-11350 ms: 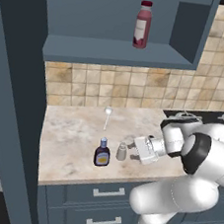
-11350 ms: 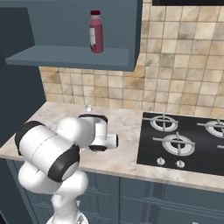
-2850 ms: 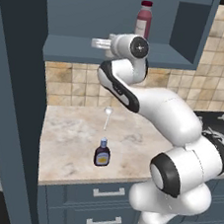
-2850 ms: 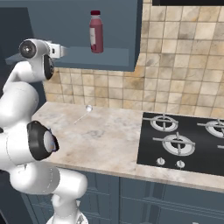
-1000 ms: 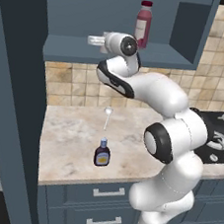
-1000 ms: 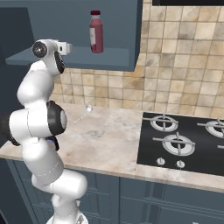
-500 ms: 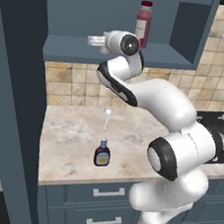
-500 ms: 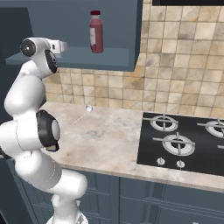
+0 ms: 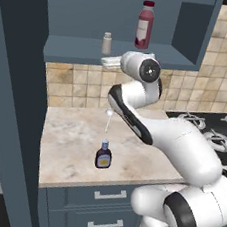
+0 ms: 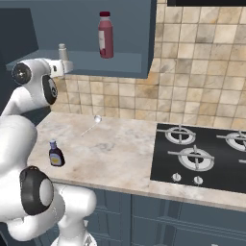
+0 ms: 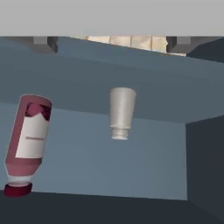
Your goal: Pick the shaker and condiment bottle from the counter and place them in the cabinet.
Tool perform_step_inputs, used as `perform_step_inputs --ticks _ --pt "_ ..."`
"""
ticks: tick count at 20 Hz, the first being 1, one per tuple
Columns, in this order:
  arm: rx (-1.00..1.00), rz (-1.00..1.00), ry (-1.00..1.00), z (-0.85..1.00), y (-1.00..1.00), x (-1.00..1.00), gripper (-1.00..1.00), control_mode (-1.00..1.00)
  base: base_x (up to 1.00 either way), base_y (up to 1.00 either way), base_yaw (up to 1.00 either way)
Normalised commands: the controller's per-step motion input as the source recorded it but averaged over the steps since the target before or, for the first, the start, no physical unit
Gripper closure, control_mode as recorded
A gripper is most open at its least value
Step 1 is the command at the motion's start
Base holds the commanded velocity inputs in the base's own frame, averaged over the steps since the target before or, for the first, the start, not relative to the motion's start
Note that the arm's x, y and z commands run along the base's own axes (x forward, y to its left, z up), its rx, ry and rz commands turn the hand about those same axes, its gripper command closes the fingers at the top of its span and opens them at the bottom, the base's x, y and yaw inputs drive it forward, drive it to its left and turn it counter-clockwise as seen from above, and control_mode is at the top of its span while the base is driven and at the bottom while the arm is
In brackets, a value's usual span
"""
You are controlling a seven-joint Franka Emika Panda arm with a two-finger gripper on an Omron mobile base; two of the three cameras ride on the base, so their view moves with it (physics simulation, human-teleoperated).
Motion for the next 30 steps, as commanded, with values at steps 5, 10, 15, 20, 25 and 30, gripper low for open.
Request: perform_step_inputs --ticks 5,10,15,20,25,30 --pt "-0.13 0.02 0.08 -0.28 -0.44 -0.99 -1.0 -1.0 0.0 0.0 0.0" --pt "-0.11 0.08 0.13 -0.51 -0.45 -0.77 -1.0 -1.0 0.0 0.0 0.0" --pt "-0.15 0.11 0.12 -0.73 -0.14 -0.44 -1.0 -1.0 0.0 0.0 0.0" --pt "-0.11 0.05 0.0 -0.44 -0.05 -0.24 -1.0 -1.0 0.0 0.0 0.0" --pt "-0.07 0.07 0.03 -0.43 -0.05 -0.03 -1.0 -1.0 0.0 0.0 0.0" --pt "-0.14 0.16 0.19 -0.58 -0.06 0.0 -1.0 -1.0 0.0 0.0 0.0"
